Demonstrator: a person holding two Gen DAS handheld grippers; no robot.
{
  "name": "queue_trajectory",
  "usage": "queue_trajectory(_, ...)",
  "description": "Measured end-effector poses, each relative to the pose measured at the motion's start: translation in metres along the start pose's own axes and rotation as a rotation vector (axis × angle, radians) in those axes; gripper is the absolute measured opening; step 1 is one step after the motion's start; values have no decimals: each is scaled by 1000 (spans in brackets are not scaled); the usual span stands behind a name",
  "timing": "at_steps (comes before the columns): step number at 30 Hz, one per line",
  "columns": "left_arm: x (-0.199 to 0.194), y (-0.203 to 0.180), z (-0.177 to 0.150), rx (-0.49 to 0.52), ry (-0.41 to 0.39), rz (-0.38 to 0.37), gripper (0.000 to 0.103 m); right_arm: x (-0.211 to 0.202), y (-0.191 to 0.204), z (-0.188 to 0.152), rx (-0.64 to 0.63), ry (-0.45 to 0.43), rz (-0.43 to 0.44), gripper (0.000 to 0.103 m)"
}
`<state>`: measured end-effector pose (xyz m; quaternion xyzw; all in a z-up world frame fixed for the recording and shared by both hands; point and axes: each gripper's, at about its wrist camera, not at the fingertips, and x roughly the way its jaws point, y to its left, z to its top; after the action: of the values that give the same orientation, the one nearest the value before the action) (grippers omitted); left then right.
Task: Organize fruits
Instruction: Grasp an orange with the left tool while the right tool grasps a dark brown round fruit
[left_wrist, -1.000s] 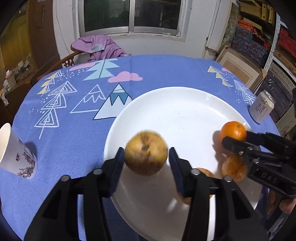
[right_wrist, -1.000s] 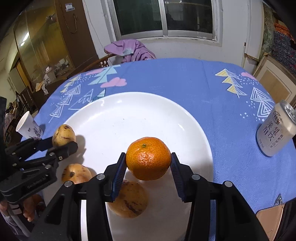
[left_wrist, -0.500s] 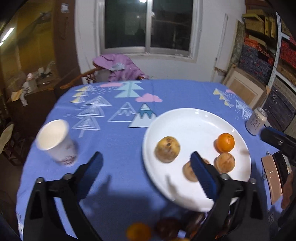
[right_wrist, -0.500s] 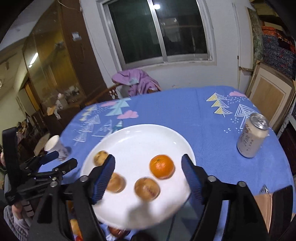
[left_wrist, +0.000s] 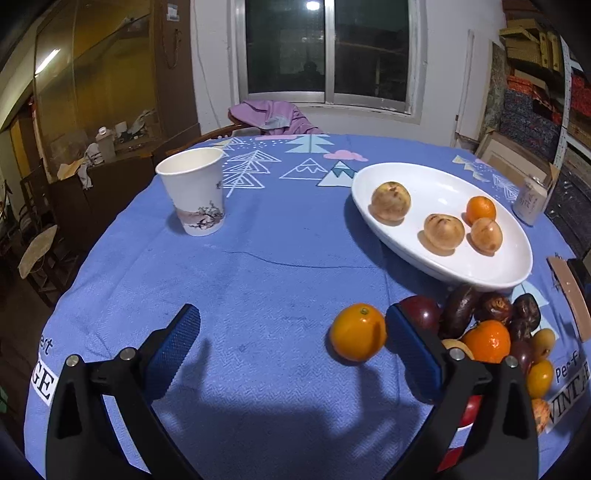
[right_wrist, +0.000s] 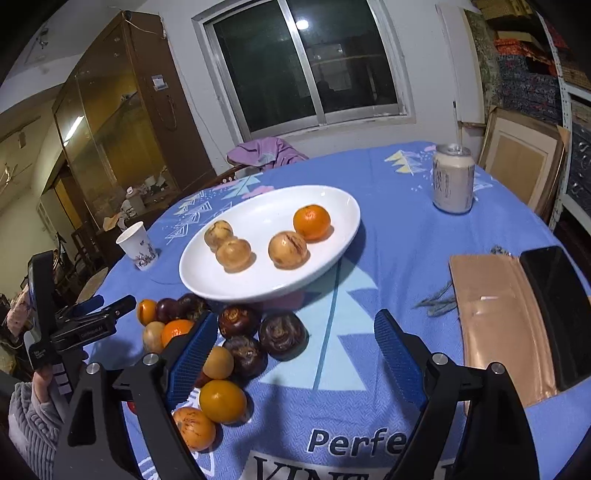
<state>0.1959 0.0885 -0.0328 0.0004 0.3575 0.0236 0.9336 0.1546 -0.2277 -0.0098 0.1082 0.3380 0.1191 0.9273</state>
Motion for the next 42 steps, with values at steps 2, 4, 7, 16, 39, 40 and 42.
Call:
queue_trajectory(2, 1, -8, -4, 45, 3, -8, 99, 5, 2, -2, -7, 17, 14, 88)
queue_trajectory(4, 6, -16, -4, 93, 17, -17, 99, 12, 4, -6, -14, 43, 8, 88)
queue_trajectory(7, 12, -22, -5, 114, 52, -47, 99, 20, 8, -10, -27, 60, -18, 88)
queue_trajectory(16, 37, 1, -5, -3, 163, -81, 99, 36, 8, -14, -90, 74, -148, 88)
queue_trajectory(39, 53, -9, -5, 24, 232, -53, 99, 81, 15, -3, -121, 209, -72, 63)
queue_trajectory(40, 53, -9, -5, 25, 232, -54, 99, 81, 15, -3, -123, 208, -73, 63)
queue_trajectory(42, 53, -9, -5, 25, 232, -54, 99, 79, 19, -4, -145, 201, -72, 59)
